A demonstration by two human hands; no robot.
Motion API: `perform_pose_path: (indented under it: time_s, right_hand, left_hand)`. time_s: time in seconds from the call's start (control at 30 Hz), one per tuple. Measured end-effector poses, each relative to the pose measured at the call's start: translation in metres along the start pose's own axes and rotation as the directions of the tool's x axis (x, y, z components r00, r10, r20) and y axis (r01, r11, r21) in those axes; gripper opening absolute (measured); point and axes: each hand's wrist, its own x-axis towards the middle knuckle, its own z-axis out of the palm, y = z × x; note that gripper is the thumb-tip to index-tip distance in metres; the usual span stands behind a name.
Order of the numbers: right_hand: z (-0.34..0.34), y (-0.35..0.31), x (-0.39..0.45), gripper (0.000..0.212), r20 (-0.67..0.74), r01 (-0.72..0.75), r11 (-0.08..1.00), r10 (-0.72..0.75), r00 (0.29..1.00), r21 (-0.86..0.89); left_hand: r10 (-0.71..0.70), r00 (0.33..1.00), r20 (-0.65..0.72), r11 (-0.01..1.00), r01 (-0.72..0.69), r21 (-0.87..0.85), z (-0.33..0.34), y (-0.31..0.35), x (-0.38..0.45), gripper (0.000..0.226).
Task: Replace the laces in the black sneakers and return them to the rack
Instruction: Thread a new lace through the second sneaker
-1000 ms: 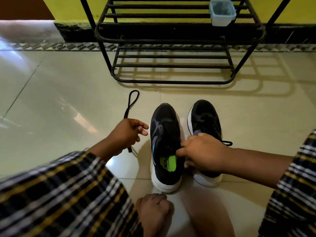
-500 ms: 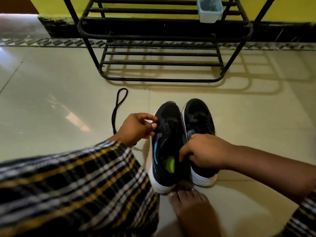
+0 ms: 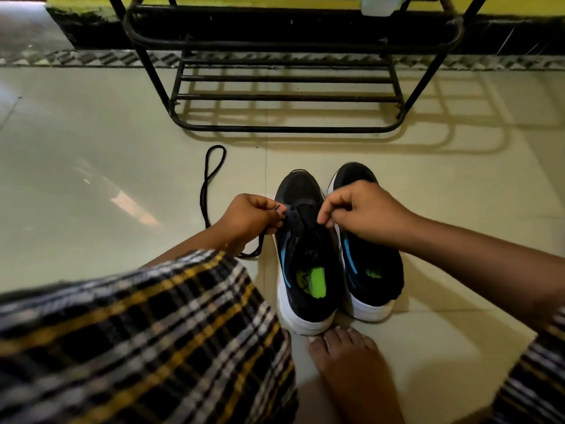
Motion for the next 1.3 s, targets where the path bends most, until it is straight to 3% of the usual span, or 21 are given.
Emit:
perform_pose_path:
  time_s: [0.1, 0.27, 0.4, 0.47, 0.6, 0.67, 0.77, 0.83, 0.9, 1.03, 1.1, 1.23, 1.3]
  right_hand:
    - [0.011, -0.003, 0.006, 0.007, 0.010, -0.027, 1.000, 0.027, 1.000, -0.012]
    - [0.025, -0.004, 0.010, 0.031, 0.140, -0.097, 0.994, 0.103, 0.985, -0.051]
    - [0.029, -0.004, 0.012, 0.029, 0.154, -0.175, 0.975, 0.153, 0.976, 0.140]
    - [0.031, -0.006, 0.010, 0.028, 0.166, -0.177, 0.967, 0.147, 0.975, 0.183]
    - [0.032, -0.011, 0.005, 0.029, 0.160, -0.091, 0.995, 0.083, 0.984, 0.040]
    - [0.033, -0.011, 0.004, 0.028, 0.151, -0.073, 0.997, 0.068, 0.986, 0.029]
    - [0.035, -0.011, 0.003, 0.023, 0.174, -0.050, 0.999, 0.050, 0.983, -0.004]
    - [0.036, -0.011, 0.003, 0.026, 0.179, -0.043, 0.999, 0.048, 0.983, -0.030]
    - [0.036, -0.009, 0.005, 0.033, 0.174, -0.054, 0.998, 0.057, 0.983, -0.020]
    - [0.038, -0.008, 0.005, 0.039, 0.185, -0.080, 0.997, 0.075, 0.980, 0.019]
    - [0.039, -0.010, 0.006, 0.041, 0.200, -0.094, 0.995, 0.085, 0.976, 0.036]
    - [0.038, -0.010, 0.006, 0.039, 0.216, -0.126, 0.989, 0.107, 0.971, 0.077]
    - [0.039, -0.010, 0.006, 0.032, 0.215, -0.145, 0.984, 0.119, 0.969, 0.108]
  left_hand:
    - [-0.004, 1.000, 0.027, 0.999, 0.005, -0.038, -0.003, 0.001, 0.002, 0.019]
    - [0.137, 0.990, 0.010, 0.982, -0.137, 0.131, -0.006, -0.006, 0.008, 0.017]
    - [0.276, 0.961, 0.009, 0.882, -0.257, 0.395, -0.005, -0.008, 0.014, 0.013]
    - [0.278, 0.961, 0.000, 0.892, -0.258, 0.371, -0.003, -0.009, 0.015, 0.015]
    - [0.246, 0.965, -0.087, 0.954, -0.226, 0.196, -0.001, -0.007, 0.015, 0.020]
    - [0.301, 0.944, -0.134, 0.918, -0.249, 0.308, -0.002, -0.005, 0.016, 0.026]
    - [0.437, 0.896, -0.081, 0.770, -0.327, 0.547, -0.003, 0.001, 0.014, 0.021]
    - [0.500, 0.863, 0.072, 0.540, -0.375, 0.754, -0.004, 0.007, 0.013, 0.016]
    - [0.487, 0.852, 0.195, 0.340, -0.390, 0.856, -0.004, 0.012, 0.011, 0.016]
    - [0.467, 0.845, 0.260, 0.207, -0.390, 0.897, -0.002, 0.015, 0.009, 0.014]
    - [0.473, 0.850, 0.231, 0.271, -0.390, 0.880, -0.001, 0.013, 0.011, 0.016]
    - [0.367, 0.930, 0.022, 0.736, -0.304, 0.605, -0.004, 0.008, 0.017, 0.018]
    - [0.258, 0.966, 0.000, 0.886, -0.236, 0.400, -0.005, 0.003, 0.016, 0.015]
